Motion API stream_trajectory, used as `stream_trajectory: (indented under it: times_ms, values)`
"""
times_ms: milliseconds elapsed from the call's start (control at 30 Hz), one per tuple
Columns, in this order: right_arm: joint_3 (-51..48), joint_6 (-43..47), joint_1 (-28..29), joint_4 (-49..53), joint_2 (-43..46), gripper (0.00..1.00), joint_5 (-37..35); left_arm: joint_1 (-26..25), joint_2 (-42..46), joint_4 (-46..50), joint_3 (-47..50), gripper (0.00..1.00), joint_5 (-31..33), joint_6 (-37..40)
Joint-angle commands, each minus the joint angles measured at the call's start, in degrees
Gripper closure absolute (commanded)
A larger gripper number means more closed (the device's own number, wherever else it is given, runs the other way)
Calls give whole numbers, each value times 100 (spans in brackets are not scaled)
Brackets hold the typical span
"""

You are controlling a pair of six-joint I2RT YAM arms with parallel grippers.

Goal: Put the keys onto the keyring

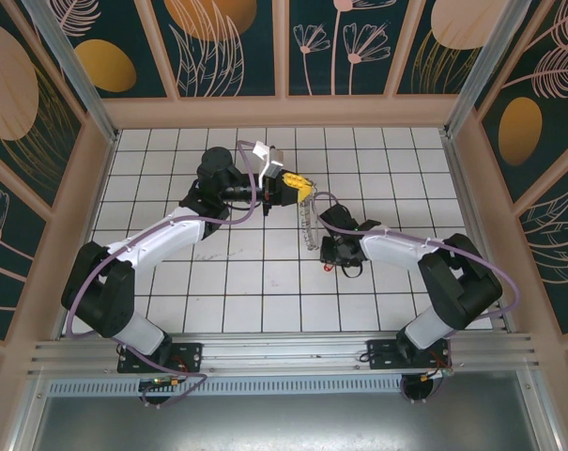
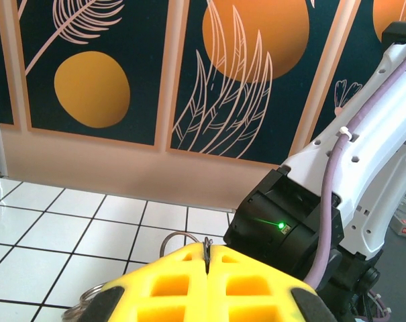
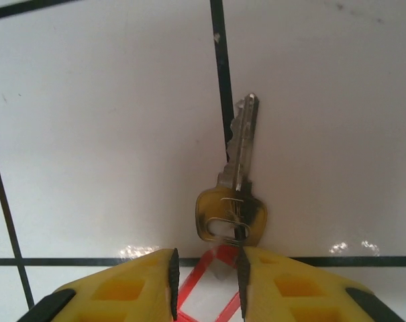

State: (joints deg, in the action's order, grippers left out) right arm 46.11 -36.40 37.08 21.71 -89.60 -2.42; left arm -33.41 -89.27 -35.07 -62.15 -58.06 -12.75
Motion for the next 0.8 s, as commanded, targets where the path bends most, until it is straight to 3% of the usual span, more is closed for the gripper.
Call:
stream_trajectory:
  times_ms: [0,233,767]
  values:
    - [207,-25,96,263,-102,70,-448,-20,217,-435,-19,100,-116,-52]
    - [328,-45,110,344,-74,70,-732,-25,199,-525,1,100,-118,-92]
    - [295,-24,212,161,-318,70,-527,-24,136,-571,0,100,-124,-131]
